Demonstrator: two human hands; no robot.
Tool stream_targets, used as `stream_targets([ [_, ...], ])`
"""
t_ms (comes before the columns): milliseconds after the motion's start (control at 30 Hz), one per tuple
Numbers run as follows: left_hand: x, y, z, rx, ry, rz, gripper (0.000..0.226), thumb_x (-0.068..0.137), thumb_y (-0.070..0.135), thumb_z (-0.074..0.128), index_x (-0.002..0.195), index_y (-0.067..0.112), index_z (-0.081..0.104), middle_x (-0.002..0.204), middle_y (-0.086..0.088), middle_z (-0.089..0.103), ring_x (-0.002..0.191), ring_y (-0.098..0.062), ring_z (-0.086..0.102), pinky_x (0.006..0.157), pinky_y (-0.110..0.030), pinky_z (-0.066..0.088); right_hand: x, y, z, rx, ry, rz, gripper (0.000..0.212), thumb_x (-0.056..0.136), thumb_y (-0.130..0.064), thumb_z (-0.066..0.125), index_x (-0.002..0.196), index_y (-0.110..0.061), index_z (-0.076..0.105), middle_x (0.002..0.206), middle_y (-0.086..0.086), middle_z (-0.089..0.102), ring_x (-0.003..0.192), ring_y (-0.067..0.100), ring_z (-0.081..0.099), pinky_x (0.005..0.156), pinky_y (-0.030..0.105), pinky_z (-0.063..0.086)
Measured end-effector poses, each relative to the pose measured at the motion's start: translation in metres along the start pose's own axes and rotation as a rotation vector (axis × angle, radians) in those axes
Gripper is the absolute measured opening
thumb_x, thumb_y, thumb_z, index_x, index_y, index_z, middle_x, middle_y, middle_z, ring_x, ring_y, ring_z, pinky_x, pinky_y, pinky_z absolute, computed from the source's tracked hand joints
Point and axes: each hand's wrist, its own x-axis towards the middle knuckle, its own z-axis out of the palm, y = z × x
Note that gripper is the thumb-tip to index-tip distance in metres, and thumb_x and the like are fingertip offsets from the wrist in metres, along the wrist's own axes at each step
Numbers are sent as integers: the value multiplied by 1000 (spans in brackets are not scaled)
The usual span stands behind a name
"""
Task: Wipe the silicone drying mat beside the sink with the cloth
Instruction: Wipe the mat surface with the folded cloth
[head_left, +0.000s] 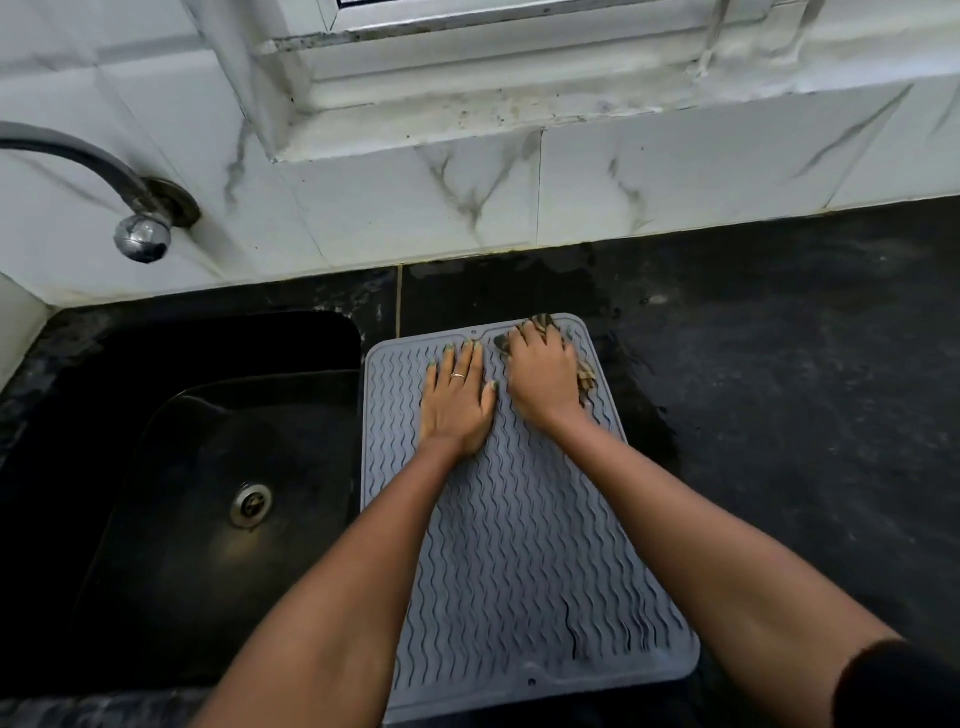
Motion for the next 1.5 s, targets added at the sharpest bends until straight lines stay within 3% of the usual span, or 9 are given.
stream_targets([
  [367,-25,1,2,6,-10,8,62,101,43,22,153,18,1,162,-2,1,149,-19,-4,119,-38,-6,-185,0,-37,17,-164,-23,36,83,-15,57,120,-14,58,118,6,64,100,23,57,79,35,50],
  [500,-41,4,6,13,-28,8,62,101,45,20,153,19,-1,162,-2,0,149,-19,-4,119,-39,-4,-128,-3,-60,324,83,124,22,91,-18,52,110,-16,62,98,0,66,91,18,56,70,26,41],
  [567,-49,5,8,20,-19,2,62,101,45,19,153,18,1,162,-2,2,149,-19,-3,119,-39,-3,-82,-8,-60,334,145,97,27,91,-15,49,115,-14,60,113,5,65,103,24,52,76,30,41],
  [733,-76,7,13,-11,3,6,60,101,42,20,153,19,-1,162,-1,0,149,-18,-4,118,-37,-7,-38,-7,-20,251,-217,122,49,93,-22,43,141,-13,36,154,12,28,140,40,17,115,51,19],
  [1000,-107,11,13,-28,-14,11,61,101,43,21,153,19,0,162,-2,-1,149,-20,-6,119,-39,-6,-195,3,-14,321,200,81,31,82,2,56,107,-10,70,108,8,70,94,27,57,89,41,43],
  [1167,-133,14,16,-28,-12,16,61,101,44,20,153,20,0,162,-2,0,149,-21,-5,118,-38,-6,-255,3,-44,201,-25,116,24,81,-8,54,92,-14,74,91,2,72,85,21,57,76,35,46],
  [1300,-154,19,18,-22,-15,4,61,101,46,19,153,21,-2,162,-1,-3,149,-20,-7,118,-37,-7,-210,12,-74,484,-88,325,28,82,-9,48,84,-21,73,67,-2,68,63,18,64,66,39,58],
  [1400,-166,23,21,-17,-9,-1,60,101,45,18,153,20,-2,162,-2,-3,149,-19,-8,117,-36,-9,-164,8,-73,461,70,204,36,87,-6,48,117,-20,65,109,4,67,95,23,56,85,43,51],
  [1500,-173,24,22,-18,-10,-2,60,101,43,19,153,20,0,162,-2,-2,149,-20,-6,118,-38,-6,-154,4,-46,214,-220,75,53,91,-8,48,142,-21,39,153,6,32,135,34,29,111,51,26],
])
